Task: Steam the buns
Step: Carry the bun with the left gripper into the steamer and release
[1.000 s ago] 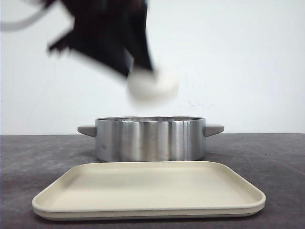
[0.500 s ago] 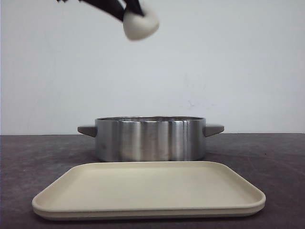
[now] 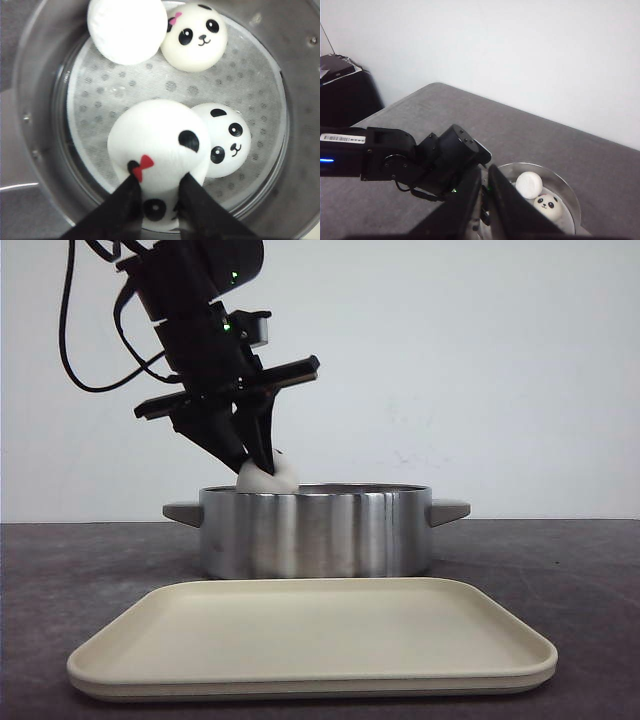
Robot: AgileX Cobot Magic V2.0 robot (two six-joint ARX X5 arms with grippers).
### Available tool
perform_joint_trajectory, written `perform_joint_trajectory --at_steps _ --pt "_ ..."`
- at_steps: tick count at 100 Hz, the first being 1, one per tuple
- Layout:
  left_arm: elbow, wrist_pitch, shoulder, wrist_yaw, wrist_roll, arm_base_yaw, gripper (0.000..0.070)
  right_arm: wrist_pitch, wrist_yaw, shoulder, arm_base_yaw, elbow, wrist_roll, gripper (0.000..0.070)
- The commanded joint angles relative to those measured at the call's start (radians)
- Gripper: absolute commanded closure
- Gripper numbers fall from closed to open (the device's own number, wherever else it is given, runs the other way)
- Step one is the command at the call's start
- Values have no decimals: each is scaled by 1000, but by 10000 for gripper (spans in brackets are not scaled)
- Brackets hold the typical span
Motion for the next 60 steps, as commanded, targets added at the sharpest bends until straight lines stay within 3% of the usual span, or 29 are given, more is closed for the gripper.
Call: perform_joint_trajectory --at_steps 1,6,14,19,45,60 --pt "31 29 29 -3 -2 -8 689 3 5 11 11 18 -8 684" --pt "31 38 35 -2 -1 -7 587 1 5 11 11 18 -8 683" --pt "31 45 41 -3 -1 -6 329 -3 4 11 11 18 -7 684" --pt "31 44 41 -2 2 -6 258 -8 4 11 11 18 -7 683" --pt "35 26 40 -2 1 -4 226 -18 5 11 11 18 -7 683" --pt "91 -83 32 -3 5 -4 236 -36 32 11 11 16 -32 683"
